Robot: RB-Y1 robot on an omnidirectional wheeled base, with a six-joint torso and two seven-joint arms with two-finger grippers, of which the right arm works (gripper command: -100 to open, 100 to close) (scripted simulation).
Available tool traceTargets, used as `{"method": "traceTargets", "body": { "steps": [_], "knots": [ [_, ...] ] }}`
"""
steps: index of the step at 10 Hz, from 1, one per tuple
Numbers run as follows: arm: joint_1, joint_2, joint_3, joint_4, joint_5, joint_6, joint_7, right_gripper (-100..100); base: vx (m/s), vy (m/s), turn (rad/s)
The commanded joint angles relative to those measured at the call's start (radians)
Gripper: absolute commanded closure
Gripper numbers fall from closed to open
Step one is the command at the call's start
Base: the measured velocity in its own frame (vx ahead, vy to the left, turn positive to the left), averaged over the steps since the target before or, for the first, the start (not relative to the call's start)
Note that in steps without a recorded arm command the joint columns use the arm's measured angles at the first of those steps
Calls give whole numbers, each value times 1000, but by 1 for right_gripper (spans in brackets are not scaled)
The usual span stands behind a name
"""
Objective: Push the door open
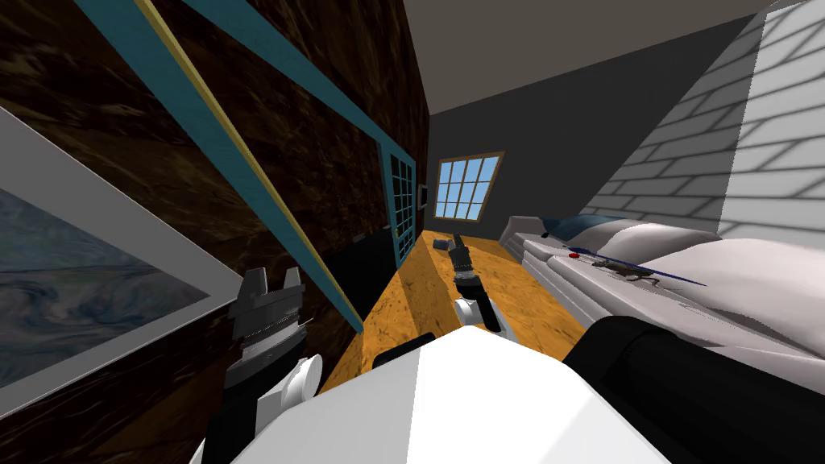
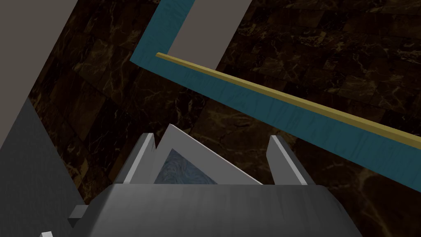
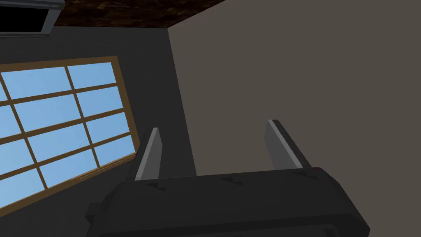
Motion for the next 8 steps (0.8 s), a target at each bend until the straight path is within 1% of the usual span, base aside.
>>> {"method": "traceTargets", "body": {
  "steps": [1, 6, 8],
  "knots": [
    [-11, -10, 4, 29, 5, -7, 21, -100, 59, -11, 64],
    [-42, -32, 14, 112, 20, -26, 82, -100, 117, -50, 49],
    [-60, -43, 19, 160, 29, -37, 118, -100, 116, -49, 62]
  ]
}}
